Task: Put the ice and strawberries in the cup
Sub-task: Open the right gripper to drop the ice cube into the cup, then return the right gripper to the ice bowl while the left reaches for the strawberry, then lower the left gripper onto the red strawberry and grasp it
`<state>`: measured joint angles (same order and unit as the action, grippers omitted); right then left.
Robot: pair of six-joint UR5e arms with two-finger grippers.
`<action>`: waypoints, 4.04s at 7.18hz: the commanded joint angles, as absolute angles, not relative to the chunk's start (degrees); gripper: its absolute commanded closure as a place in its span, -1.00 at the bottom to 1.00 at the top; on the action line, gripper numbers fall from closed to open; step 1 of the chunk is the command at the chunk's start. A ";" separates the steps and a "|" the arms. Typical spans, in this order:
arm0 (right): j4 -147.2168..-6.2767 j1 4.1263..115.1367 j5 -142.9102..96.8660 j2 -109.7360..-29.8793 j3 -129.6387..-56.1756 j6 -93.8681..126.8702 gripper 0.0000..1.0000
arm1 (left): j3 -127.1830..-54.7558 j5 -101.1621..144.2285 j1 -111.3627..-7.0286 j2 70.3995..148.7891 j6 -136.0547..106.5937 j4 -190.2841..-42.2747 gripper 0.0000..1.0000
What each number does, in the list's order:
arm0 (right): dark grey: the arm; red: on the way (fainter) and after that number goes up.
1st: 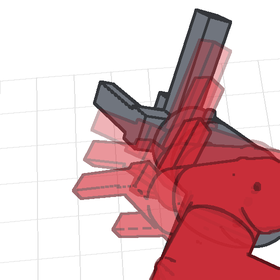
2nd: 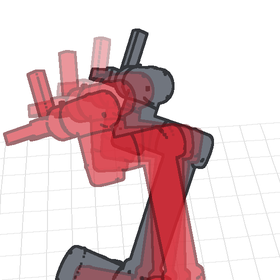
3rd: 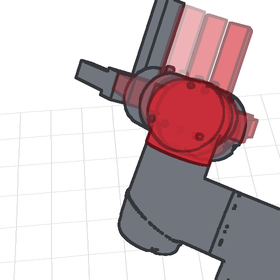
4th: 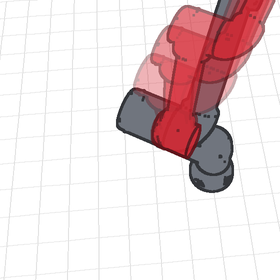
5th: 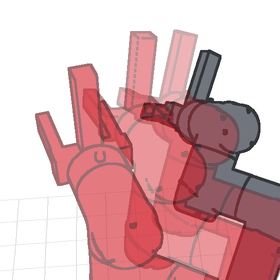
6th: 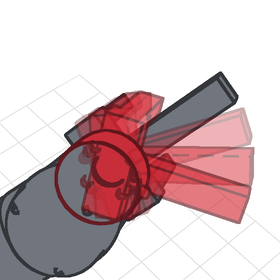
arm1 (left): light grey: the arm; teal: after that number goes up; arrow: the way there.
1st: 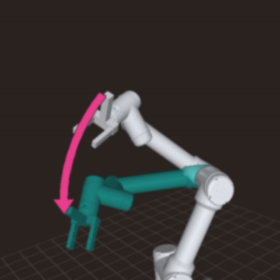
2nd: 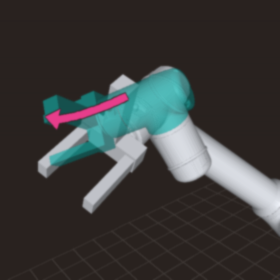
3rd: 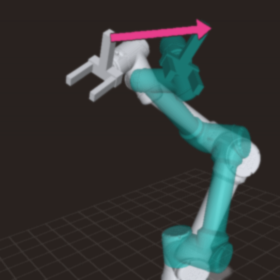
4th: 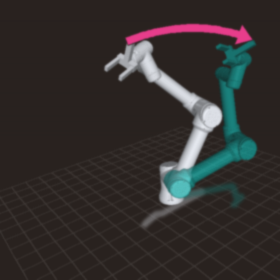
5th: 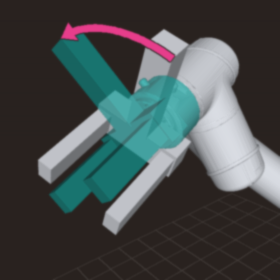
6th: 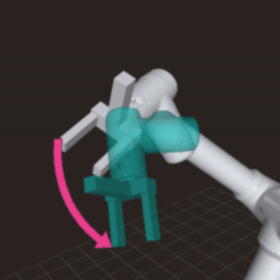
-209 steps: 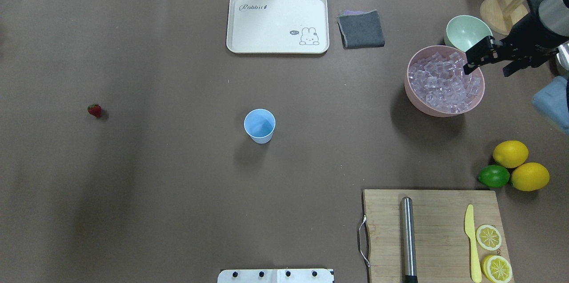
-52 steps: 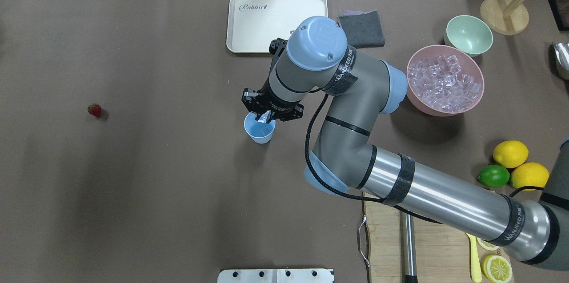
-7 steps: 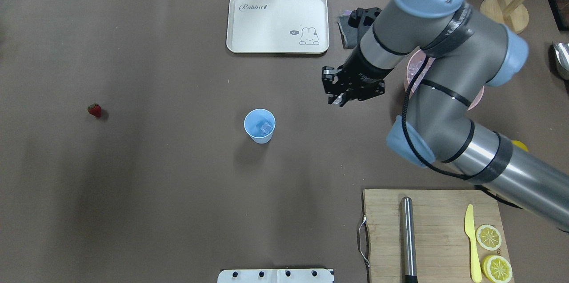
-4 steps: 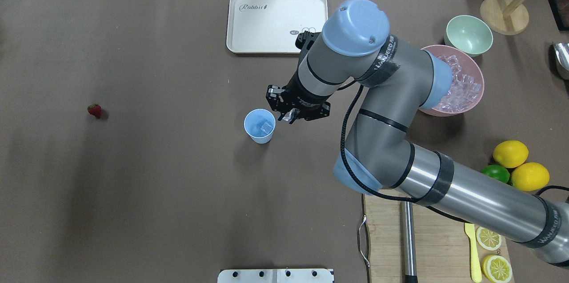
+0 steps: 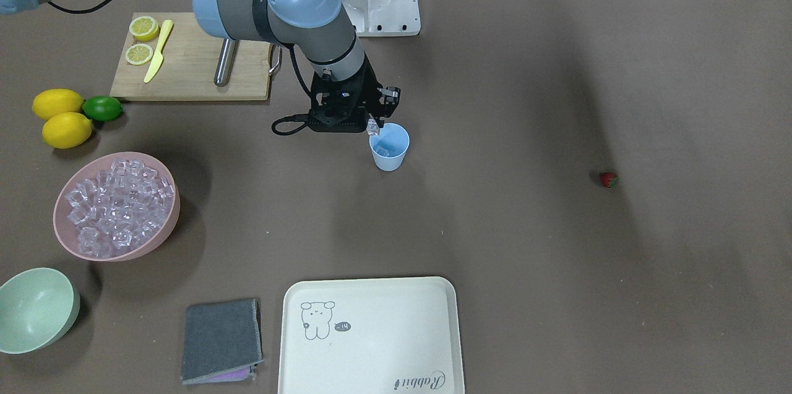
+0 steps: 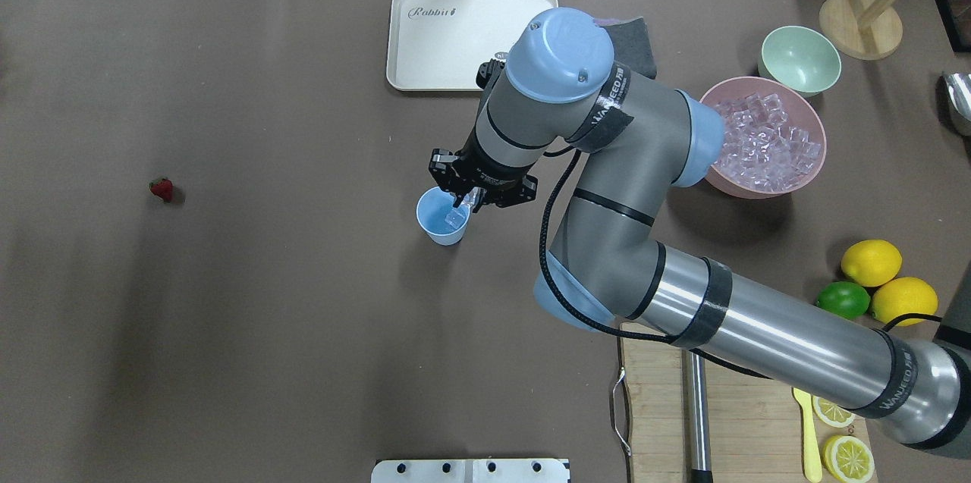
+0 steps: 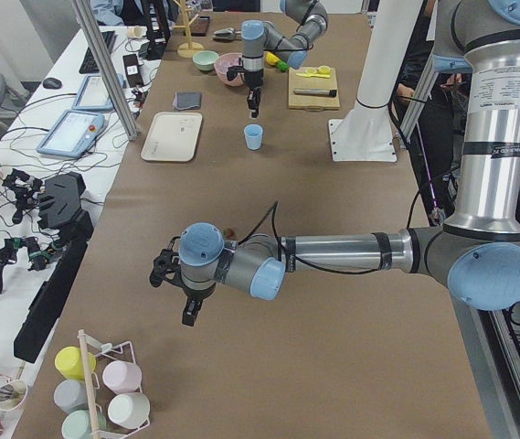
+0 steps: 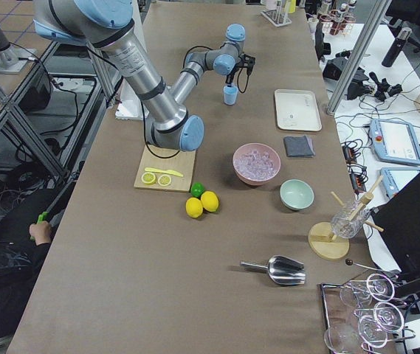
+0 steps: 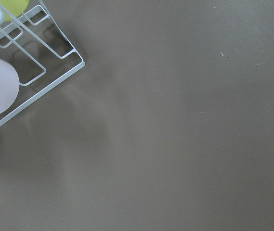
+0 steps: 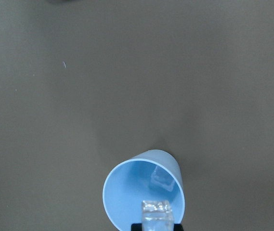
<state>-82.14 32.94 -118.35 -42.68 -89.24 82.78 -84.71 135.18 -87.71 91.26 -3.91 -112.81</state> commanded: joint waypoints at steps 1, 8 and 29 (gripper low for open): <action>-82.09 31.56 -116.47 -41.75 -87.10 82.79 1.00 | -84.55 135.18 -87.71 91.32 -3.78 -112.76 -0.96; -84.88 34.08 -120.82 -42.79 -92.60 85.52 -0.99 | -87.78 135.35 -87.71 91.93 -4.57 -112.50 -0.96; -88.33 52.56 -128.32 -66.71 -104.41 60.65 -0.99 | -89.65 110.65 -47.37 94.92 -41.23 -133.33 0.58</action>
<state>-88.33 52.57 -128.39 -66.86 -104.52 60.71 -89.86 110.46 -47.15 95.08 -41.92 -132.64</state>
